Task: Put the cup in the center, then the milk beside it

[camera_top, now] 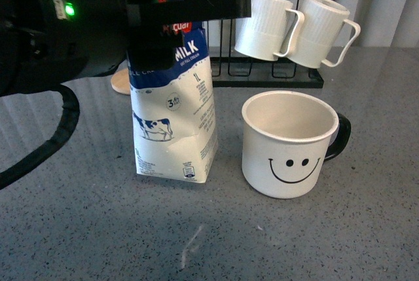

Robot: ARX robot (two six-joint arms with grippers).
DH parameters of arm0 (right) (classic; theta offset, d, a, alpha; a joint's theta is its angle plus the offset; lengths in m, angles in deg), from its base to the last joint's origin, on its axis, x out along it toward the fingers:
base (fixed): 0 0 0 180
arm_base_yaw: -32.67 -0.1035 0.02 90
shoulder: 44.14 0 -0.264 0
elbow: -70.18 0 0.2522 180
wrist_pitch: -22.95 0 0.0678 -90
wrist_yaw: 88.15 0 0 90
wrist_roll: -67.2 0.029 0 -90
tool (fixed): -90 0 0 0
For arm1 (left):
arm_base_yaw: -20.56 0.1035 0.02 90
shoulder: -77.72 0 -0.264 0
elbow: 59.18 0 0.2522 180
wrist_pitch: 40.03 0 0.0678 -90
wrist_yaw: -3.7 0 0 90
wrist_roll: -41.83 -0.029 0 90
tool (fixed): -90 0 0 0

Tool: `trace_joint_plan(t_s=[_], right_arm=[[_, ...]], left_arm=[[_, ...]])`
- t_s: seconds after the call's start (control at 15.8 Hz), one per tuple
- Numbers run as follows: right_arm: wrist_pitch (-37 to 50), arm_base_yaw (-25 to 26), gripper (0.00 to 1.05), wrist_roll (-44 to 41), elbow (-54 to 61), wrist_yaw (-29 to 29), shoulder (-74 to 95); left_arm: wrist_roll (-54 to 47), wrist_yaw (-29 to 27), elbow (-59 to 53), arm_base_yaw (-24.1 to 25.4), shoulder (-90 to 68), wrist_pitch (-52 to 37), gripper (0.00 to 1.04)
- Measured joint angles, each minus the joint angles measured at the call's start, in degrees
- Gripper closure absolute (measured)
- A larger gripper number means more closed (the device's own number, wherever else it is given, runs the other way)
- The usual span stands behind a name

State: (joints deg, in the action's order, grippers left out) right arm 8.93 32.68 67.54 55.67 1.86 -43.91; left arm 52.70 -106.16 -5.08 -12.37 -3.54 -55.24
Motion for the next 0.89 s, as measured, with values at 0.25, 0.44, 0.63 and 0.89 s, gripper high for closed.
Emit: trace_joint_plan(t_s=[0.25, 0.44, 0.63, 0.89], right_arm=[[0.0, 0.0, 0.07, 0.0, 0.0, 0.0, 0.0], [0.0, 0.0, 0.07, 0.0, 0.0, 0.0, 0.0], [0.0, 0.0, 0.07, 0.0, 0.0, 0.0, 0.0], [0.0, 0.0, 0.07, 0.0, 0.0, 0.0, 0.0]], left_arm=[[1.9, -2.1, 1.0, -1.0, -2.5, -2.3, 1.01], [3.3, -3.0, 1.4, -1.9, -4.6, -3.4, 1.01], [5.0, -4.0, 2.1, -2.8, -7.8, -5.8, 1.01], [5.5, -5.3, 2.2, -3.0, -8.7, -6.6, 0.91]])
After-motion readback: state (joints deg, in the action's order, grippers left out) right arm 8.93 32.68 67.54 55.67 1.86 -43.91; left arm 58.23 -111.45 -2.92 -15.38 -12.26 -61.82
